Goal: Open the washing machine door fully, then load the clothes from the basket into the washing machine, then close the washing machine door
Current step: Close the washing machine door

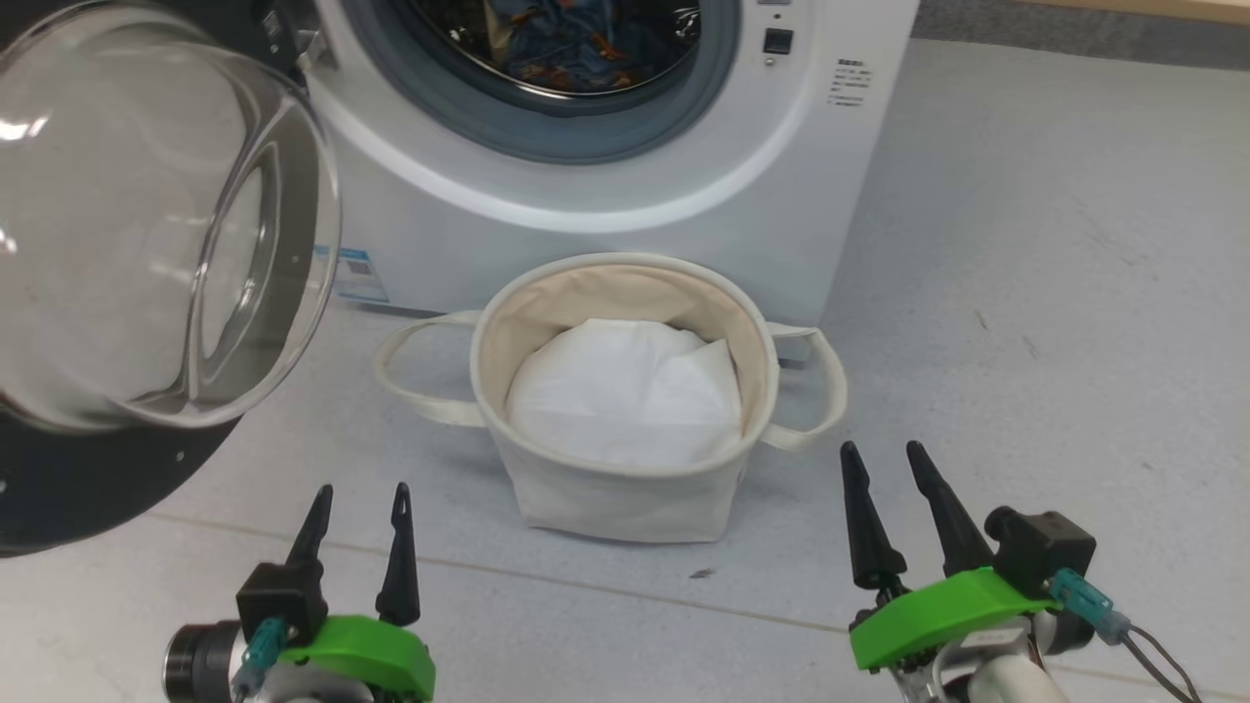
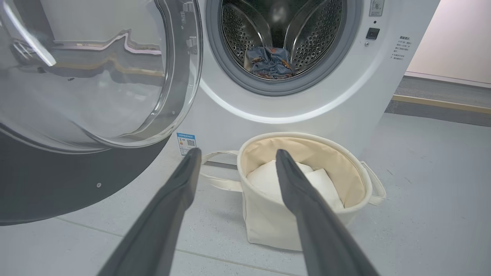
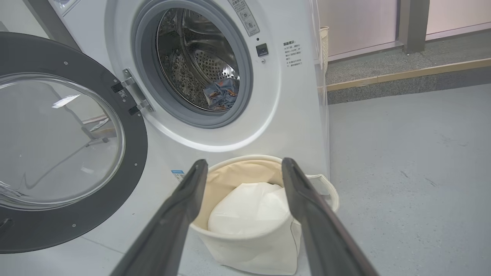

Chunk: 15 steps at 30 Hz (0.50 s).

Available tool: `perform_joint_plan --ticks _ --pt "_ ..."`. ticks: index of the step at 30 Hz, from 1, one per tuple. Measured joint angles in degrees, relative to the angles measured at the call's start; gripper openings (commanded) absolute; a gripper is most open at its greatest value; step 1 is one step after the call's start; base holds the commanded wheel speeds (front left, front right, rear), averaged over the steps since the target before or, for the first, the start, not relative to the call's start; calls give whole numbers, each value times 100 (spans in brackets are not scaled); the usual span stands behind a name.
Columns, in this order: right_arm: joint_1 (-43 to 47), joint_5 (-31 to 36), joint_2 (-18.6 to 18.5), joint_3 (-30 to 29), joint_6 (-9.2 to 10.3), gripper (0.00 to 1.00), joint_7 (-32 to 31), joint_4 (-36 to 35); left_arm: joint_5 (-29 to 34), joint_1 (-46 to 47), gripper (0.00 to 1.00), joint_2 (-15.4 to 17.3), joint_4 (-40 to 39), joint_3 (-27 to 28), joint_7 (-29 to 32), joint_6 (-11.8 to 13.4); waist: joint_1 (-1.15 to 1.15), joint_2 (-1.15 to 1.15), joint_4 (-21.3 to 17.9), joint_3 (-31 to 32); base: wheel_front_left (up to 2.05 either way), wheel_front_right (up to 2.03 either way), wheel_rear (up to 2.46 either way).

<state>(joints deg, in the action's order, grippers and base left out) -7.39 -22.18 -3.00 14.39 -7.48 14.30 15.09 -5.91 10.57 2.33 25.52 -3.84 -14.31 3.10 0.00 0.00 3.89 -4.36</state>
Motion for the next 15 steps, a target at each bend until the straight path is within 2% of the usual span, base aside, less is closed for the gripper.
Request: perform_joint_plan --ticks 4,15 --pt "-2 16 0 4 0 100 0 -68 0 1 100 0 -58 -26 0 42 0 0 177 -33 0 0 0" --pt "-53 49 0 256 0 100 0 -232 -88 -1 100 1 -336 -82 0 101 0 0 1032 -191 0 0 0"
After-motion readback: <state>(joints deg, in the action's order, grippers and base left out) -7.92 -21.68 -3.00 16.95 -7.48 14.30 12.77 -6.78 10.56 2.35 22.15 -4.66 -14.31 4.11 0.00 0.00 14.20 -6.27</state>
